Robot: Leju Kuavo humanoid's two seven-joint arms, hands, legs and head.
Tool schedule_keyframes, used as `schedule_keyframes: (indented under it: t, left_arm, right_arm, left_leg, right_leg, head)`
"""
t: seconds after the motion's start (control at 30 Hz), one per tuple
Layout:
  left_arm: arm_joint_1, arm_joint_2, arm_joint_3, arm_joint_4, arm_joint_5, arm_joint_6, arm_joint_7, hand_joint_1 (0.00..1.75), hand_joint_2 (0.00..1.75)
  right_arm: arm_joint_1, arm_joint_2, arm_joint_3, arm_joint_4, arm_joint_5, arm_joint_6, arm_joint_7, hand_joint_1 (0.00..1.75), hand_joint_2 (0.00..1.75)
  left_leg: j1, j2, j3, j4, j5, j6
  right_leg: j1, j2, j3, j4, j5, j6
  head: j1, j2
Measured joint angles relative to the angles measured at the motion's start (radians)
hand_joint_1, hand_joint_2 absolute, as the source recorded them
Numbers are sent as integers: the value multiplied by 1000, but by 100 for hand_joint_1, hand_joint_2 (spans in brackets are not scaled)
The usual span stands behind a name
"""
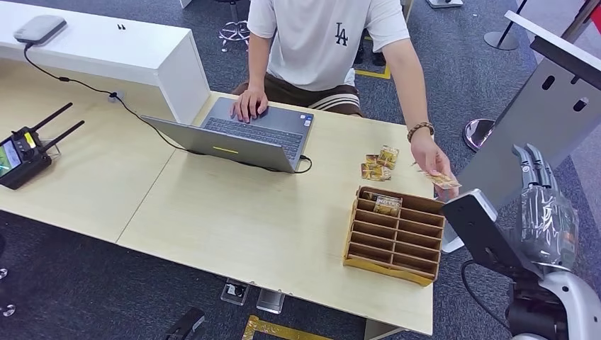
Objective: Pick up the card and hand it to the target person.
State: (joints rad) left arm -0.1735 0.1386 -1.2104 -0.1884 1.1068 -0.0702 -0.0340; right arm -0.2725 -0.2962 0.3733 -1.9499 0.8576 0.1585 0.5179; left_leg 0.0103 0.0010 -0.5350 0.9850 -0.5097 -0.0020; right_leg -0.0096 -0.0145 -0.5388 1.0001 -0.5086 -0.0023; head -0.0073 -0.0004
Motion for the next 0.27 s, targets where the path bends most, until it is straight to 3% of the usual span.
schedule_keyframes:
  t: [0.27]
  left_arm:
    - [1, 0, 0, 0, 0, 0, 0, 0, 0]
  right_arm:
    - [13, -6, -10, -11, -33, 7, 5, 0, 175]
  left_leg:
    - [0, 0, 0, 0, 0, 0]
  right_leg:
    - [0, 0, 0, 0, 0, 0]
  head:
    - [0, 0]
